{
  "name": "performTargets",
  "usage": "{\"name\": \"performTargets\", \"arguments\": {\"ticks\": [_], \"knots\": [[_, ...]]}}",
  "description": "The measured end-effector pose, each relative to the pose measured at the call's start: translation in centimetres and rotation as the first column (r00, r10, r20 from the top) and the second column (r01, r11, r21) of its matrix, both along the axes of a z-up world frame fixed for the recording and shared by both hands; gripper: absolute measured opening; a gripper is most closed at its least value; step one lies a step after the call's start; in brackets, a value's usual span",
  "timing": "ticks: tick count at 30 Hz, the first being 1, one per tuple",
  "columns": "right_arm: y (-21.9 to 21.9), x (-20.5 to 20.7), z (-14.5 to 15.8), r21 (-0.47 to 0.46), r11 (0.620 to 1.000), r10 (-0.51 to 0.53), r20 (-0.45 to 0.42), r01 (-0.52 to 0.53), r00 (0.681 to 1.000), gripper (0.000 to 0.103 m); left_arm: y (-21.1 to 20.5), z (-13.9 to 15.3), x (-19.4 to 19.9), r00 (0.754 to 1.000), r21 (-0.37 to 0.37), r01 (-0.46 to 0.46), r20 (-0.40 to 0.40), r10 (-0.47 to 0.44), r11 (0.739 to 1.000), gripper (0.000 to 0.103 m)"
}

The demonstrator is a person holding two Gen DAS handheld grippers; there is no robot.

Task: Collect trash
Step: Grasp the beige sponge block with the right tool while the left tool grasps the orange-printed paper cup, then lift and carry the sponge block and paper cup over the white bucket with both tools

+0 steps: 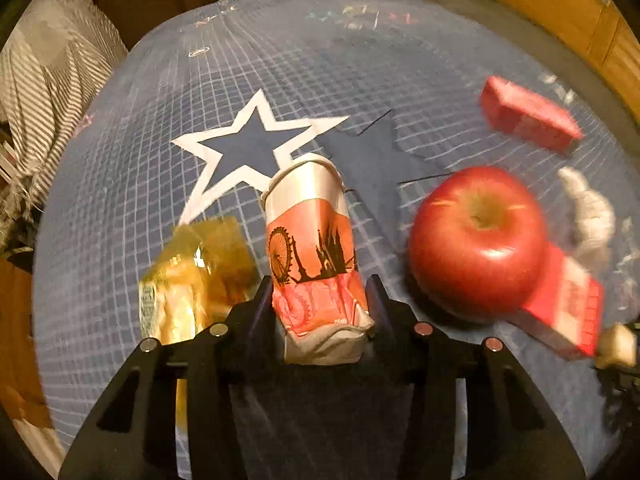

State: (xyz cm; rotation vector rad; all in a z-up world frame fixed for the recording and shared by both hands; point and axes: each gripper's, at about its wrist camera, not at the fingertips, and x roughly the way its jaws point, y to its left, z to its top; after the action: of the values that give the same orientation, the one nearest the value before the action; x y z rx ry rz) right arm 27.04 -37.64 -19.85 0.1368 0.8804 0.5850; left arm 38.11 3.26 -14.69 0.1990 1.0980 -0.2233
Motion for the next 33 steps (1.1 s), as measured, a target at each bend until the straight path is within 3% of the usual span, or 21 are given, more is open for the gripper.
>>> {"name": "performTargets", "arguments": {"ticks": [7, 15, 19, 26, 29, 33], "knots": [[0.0, -1.6, 1.4, -0.017, 0.999, -0.042, 0.077, 0.044, 0.996, 0.033, 2.3, 3.0, -6.4, 0.994, -0.104, -0.023, 0.107, 0.034, 0.994, 0.045], [2.2, -4.9, 3.7, -0.045, 0.993, -0.096, 0.186, 0.106, 0.978, 0.032, 6.0, 4.4, -14.7, 0.969, -0.224, -0.116, 0.187, 0.160, 0.968, 0.045], [4.8, -6.6, 5.9, -0.050, 0.989, -0.121, 0.259, 0.139, 0.958, 0.032, 5.3, 5.8, -18.5, 0.943, -0.225, -0.134, 0.271, 0.194, 0.965, 0.045], [8.9, -10.6, 11.5, -0.076, 0.977, -0.150, 0.426, 0.201, 0.892, 0.032, 2.8, 9.5, -23.6, 0.862, -0.216, -0.144, 0.451, 0.229, 0.966, 0.045], [9.7, -12.1, 13.5, -0.077, 0.968, -0.175, 0.476, 0.239, 0.862, 0.032, 1.5, 10.2, -24.8, 0.849, -0.204, -0.129, 0.483, 0.214, 0.970, 0.045], [10.1, -13.5, 15.0, -0.072, 0.963, -0.192, 0.492, 0.259, 0.849, 0.032, 1.2, 11.2, -25.5, 0.833, -0.225, -0.131, 0.503, 0.230, 0.966, 0.045]]}}
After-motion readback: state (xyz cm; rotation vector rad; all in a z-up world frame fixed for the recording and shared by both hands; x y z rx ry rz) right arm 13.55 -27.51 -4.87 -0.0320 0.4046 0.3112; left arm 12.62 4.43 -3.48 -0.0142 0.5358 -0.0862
